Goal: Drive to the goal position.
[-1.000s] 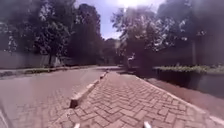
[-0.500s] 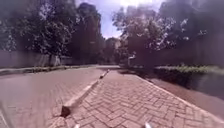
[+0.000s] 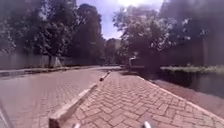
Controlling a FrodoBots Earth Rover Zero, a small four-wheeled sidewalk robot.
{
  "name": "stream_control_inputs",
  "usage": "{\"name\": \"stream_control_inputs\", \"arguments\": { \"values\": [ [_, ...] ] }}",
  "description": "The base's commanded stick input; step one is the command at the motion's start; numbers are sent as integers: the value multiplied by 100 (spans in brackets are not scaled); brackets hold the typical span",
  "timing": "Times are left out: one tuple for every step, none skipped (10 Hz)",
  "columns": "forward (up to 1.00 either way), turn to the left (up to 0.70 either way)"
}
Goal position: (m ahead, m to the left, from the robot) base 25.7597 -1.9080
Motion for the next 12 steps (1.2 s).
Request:
{"name": "stream_control_inputs", "arguments": {
  "values": [
    [70,-32],
    [70,-35],
    [70,-35],
    [70,0],
    [70,0],
    [70,0],
    [70,0],
    [70,-2],
    [70,-17],
    [70,-32],
    [70,-35],
    [70,-35]
  ]
}}
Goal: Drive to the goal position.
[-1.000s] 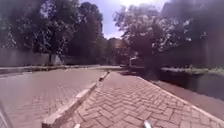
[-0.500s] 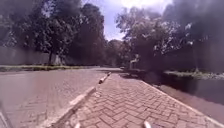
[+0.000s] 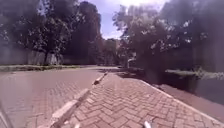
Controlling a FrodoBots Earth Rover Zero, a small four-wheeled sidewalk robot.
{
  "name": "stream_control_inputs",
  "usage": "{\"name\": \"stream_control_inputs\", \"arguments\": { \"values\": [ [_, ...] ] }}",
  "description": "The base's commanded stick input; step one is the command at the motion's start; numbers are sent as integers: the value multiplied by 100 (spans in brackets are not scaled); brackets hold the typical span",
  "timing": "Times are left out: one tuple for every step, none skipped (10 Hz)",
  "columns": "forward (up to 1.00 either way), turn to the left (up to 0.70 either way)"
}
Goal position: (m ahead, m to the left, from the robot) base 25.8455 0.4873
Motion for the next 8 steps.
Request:
{"name": "stream_control_inputs", "arguments": {
  "values": [
    [70,-35],
    [70,-35],
    [70,-35],
    [70,-35],
    [70,0],
    [70,0],
    [70,0],
    [70,0]
  ]
}}
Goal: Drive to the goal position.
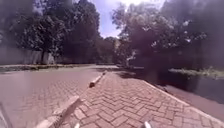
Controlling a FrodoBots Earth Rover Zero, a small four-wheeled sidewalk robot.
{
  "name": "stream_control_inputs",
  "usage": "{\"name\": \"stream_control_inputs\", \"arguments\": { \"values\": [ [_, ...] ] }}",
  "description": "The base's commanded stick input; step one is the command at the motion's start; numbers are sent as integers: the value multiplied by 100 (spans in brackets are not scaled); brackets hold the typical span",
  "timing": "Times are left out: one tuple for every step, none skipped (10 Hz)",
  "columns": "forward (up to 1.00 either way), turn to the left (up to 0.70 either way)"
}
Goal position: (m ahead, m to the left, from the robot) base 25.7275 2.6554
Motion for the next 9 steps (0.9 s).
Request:
{"name": "stream_control_inputs", "arguments": {
  "values": [
    [70,-3],
    [70,-19],
    [70,-35],
    [70,-35],
    [70,-35],
    [70,-35],
    [70,-35],
    [70,0],
    [70,0]
  ]
}}
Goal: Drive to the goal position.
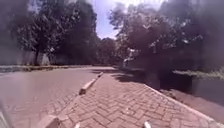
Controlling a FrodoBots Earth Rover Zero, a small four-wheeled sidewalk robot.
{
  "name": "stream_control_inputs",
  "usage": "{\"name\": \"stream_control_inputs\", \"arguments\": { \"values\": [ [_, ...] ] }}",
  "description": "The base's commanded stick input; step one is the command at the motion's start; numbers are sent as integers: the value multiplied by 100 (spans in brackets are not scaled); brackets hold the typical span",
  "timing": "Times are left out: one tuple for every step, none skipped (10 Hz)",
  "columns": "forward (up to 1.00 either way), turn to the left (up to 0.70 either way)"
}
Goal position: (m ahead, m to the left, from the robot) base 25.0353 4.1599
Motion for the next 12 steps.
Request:
{"name": "stream_control_inputs", "arguments": {
  "values": [
    [70,0],
    [70,0],
    [70,0],
    [70,0],
    [70,-3],
    [70,-19],
    [70,-35],
    [70,-35],
    [70,-35],
    [70,-21],
    [70,-5],
    [70,0]
  ]
}}
